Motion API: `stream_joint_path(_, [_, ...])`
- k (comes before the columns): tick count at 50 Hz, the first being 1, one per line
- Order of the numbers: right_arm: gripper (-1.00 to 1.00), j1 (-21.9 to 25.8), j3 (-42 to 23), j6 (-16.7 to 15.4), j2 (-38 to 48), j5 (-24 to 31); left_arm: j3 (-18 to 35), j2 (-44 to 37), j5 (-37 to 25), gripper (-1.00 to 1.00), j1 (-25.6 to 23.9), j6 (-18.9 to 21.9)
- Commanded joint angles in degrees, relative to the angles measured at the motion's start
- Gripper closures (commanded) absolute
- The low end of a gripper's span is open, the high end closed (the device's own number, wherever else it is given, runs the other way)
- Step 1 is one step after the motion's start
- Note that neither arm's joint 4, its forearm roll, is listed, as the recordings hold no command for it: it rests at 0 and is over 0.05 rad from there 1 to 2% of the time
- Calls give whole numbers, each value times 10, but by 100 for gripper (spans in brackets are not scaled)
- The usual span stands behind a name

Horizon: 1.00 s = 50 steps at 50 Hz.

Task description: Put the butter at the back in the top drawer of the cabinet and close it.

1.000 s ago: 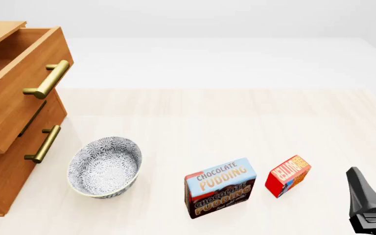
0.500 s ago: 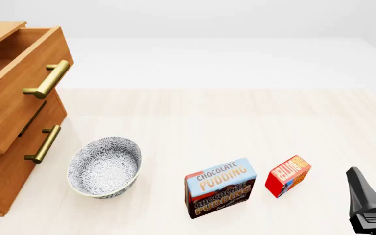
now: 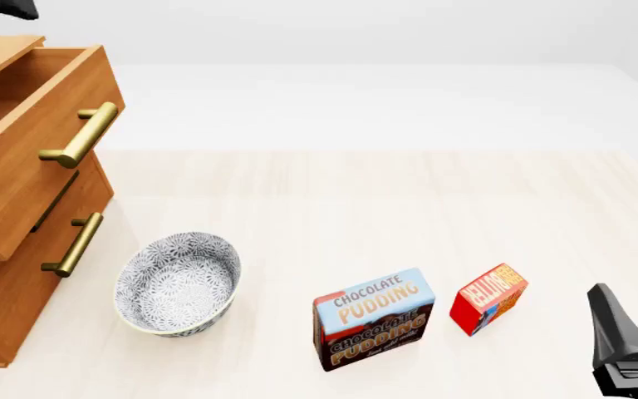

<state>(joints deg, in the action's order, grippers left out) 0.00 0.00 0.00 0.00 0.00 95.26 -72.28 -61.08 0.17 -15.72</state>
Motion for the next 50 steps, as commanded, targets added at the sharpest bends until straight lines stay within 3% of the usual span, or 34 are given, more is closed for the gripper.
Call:
stream_joint_path(1, [-100,0,0,0,0,0,-42,-9,27,-100,14,-2])
stream_joint_path(24, [-100,0,0,0,0,0,-113,-18,66,-100,45,1])
stream_joint_path(50, [-100,0,0,0,0,0,-137,-43,92,-100,51,8])
